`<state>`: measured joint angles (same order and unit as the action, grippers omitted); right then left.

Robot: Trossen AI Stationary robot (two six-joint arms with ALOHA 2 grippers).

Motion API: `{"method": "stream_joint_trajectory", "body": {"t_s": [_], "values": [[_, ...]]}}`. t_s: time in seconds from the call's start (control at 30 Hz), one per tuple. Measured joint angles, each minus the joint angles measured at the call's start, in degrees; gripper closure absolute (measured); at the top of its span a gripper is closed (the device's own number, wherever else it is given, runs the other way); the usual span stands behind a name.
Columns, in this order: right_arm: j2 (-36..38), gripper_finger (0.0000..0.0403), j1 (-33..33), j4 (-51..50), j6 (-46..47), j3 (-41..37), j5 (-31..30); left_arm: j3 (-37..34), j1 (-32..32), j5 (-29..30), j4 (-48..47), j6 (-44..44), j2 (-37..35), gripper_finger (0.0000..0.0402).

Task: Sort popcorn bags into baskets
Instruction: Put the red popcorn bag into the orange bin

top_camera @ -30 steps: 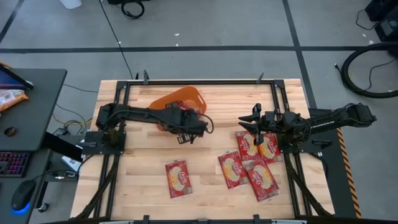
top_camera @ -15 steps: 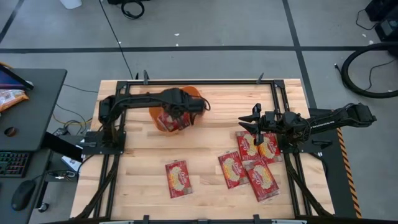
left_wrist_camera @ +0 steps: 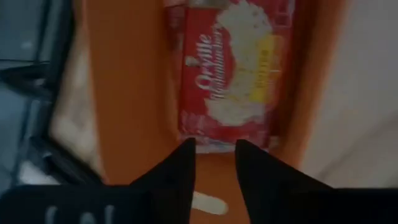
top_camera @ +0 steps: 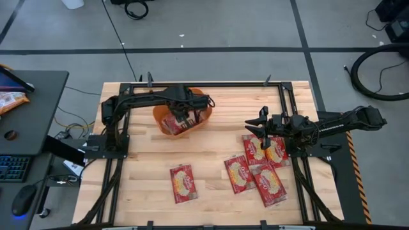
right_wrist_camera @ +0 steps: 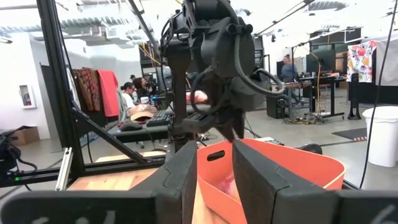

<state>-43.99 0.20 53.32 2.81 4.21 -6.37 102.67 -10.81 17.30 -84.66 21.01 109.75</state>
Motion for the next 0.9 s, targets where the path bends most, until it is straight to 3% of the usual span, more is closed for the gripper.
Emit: {"method": "stream_joint_trajectory", "body": {"t_s": [0.17, 0.33, 0.67, 0.9], "values": [[0.0, 0.0295, -0.01, 0.0, 0.02, 0.0, 0.0, 0.0, 4.76, -8.15, 5.19, -9.6, 0.0, 0.0261], [0.01, 0.0295, -0.01, 0.0, 0.02, 0.0, 0.01, 0.0, 12.81, -8.53, 10.0, -19.54, 0.0, 0.0263], [0.0, 0.0295, -0.02, 0.02, 0.02, 0.0, 0.0, -0.03, 26.3, -9.21, 12.25, -18.76, 0.54, 0.0264], [0.07, 0.0295, -0.01, 0.05, 0.17, 0.02, 0.02, -0.02, 36.18, -9.67, 12.34, -25.02, 4.15, 0.0264]]}}
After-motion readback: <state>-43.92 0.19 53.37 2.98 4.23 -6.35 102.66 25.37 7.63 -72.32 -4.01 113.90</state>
